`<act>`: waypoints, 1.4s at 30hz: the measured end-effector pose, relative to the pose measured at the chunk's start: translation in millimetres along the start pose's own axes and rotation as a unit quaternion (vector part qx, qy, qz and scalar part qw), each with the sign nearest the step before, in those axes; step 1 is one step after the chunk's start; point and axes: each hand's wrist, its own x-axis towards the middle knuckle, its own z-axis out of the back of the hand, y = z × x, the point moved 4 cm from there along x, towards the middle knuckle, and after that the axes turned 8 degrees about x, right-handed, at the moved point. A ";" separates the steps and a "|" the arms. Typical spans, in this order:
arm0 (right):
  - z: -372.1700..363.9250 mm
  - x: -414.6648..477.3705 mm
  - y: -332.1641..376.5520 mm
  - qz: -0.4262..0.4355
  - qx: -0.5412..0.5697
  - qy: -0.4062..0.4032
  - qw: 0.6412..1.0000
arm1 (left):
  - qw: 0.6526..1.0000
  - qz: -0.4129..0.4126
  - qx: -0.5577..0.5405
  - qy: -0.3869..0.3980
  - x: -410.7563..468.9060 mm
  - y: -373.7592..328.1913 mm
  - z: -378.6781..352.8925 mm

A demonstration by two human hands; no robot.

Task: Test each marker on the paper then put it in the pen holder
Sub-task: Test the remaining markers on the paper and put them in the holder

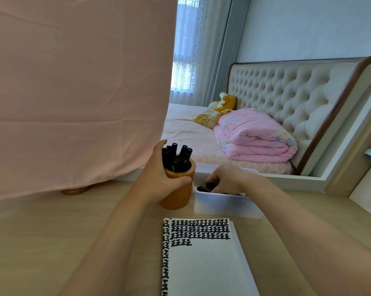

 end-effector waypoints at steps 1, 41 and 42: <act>0.2 -0.8 -1.0 0.000 0.011 -0.010 1.000 | 1.000 0.001 0.000 0.000 -0.2 0.7 -0.7; -37.1 -144.3 21.5 0.097 0.411 -0.296 0.857 | 0.928 -0.223 0.299 -0.015 -99.9 -59.8 -4.1; -37.6 -146.6 26.1 0.111 0.321 -0.311 0.888 | 0.926 -0.224 0.304 -0.012 -104.5 -58.8 -4.1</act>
